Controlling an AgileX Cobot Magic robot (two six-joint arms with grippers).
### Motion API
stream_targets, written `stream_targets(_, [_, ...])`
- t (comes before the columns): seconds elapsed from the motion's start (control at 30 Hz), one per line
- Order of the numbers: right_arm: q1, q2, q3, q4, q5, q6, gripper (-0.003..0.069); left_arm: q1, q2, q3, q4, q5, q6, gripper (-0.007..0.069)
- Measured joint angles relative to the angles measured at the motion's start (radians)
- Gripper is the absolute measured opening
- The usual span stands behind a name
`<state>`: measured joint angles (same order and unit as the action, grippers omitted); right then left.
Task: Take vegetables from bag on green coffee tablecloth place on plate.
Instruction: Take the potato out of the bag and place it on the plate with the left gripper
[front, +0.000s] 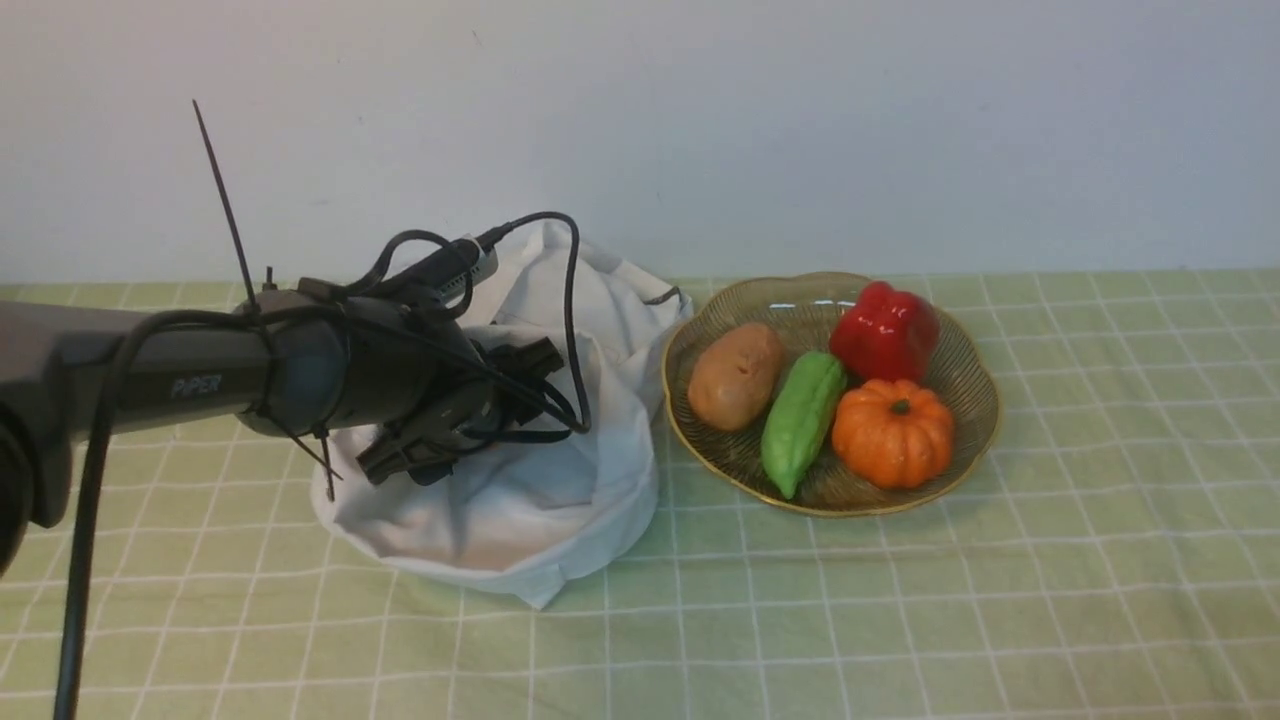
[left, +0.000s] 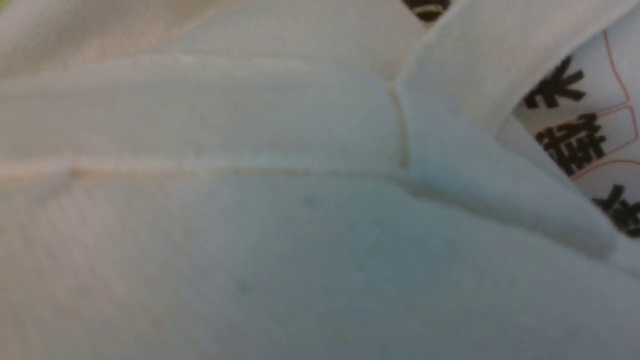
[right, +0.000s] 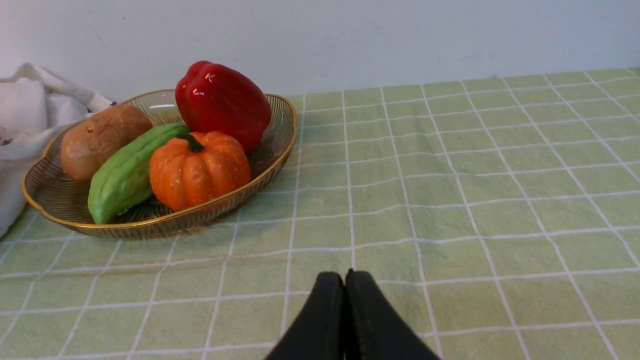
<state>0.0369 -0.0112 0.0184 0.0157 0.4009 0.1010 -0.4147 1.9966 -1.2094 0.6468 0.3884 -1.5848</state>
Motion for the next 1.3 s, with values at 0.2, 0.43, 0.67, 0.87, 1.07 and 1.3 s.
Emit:
stream_targets(0.2, [0.0,0.0,0.0,0.0,0.0,0.0,-0.0017,-0.018,-0.005,0.0,0.008,0.007,0.076,0.0426])
stream_targets(0.43, [0.0,0.0,0.0,0.0,0.0,0.0,-0.0017,-0.109,-0.104,0.001,-0.023,0.032,0.232,0.0426])
stream_targets(0.67, [0.0,0.0,0.0,0.0,0.0,0.0,-0.0017,-0.19,-0.204,0.001,-0.186,0.25,0.507,0.0426])
stream_targets(0.87, [0.0,0.0,0.0,0.0,0.0,0.0,-0.0017,-0.237,-0.247,0.001,-0.464,0.45,0.928,0.0426])
stream_targets(1.07, [0.0,0.0,0.0,0.0,0.0,0.0,-0.0017,-0.245,-0.328,-0.019,-0.734,0.579,1.258,0.0426])
stream_targets(1.3, [0.0,0.0,0.0,0.0,0.0,0.0,-0.0017,-0.245,-0.324,-0.191,-0.897,0.503,1.401,0.0426])
